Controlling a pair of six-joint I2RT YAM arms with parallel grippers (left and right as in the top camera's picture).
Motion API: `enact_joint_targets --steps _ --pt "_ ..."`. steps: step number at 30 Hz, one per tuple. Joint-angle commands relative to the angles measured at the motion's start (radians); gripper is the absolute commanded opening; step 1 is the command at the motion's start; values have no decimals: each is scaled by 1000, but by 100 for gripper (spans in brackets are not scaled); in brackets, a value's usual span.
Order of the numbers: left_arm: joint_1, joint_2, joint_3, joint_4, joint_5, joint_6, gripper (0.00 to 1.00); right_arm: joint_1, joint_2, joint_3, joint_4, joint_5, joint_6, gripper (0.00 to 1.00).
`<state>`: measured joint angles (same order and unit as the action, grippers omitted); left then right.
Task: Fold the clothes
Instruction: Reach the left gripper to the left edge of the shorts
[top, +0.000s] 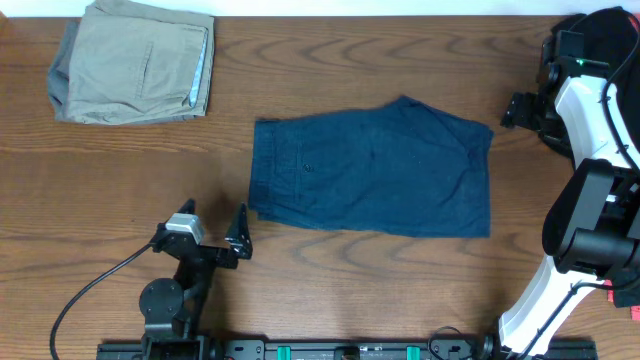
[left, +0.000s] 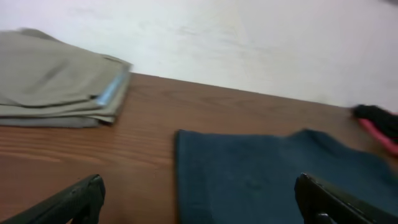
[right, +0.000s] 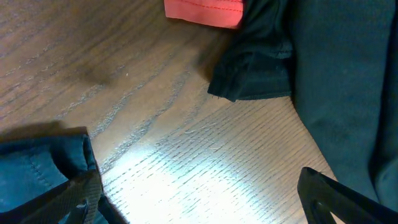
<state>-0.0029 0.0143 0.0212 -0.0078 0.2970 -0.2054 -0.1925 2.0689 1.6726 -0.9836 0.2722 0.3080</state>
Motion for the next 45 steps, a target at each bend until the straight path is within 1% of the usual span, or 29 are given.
enact_joint_targets --steps 1,3,7,10,12,15,17,20,23,25,26,28,32,36,43,45 --pt "3 2 -16 -24 158 -66 98 4 5 -1 0 0 21 99" --pt "3 2 -10 -17 206 -66 98 3 5 -1 0 0 21 99" --pt "3 14 19 -29 212 -64 98 3 5 -1 0 0 21 99" --pt "3 58 74 -80 212 -55 98 3 5 -1 0 0 21 99" --pt "3 117 137 -129 212 -16 98 3 5 -1 0 0 21 99" --pt "3 280 296 -227 207 87 98 3 5 -1 0 0 21 99" --pt "3 401 415 -314 170 137 98 3 5 -1 0 0 21 99" --pt "3 635 657 -528 63 200 98 3 5 -1 0 0 21 99" --pt "3 869 908 -766 -24 232 98 3 5 -1 0 0 21 99" --pt "3 1008 1046 -876 -29 231 98 3 5 -1 0 0 21 99" --pt "3 1066 1096 -907 -29 231 98 3 5 -1 0 0 21 99" --pt "3 1167 1157 -916 -29 231 98 3 5 -1 0 0 21 99" --pt "3 1321 1167 -874 -26 230 98 3 5 -1 0 0 21 99" --pt "3 1453 1167 -848 55 228 98 3 5 -1 0 0 21 99" --pt "20 1648 1168 -734 96 229 98 3 5 -1 0 0 21 99" --pt "31 1706 1168 -713 146 263 98 3 5 -1 0 0 21 99"
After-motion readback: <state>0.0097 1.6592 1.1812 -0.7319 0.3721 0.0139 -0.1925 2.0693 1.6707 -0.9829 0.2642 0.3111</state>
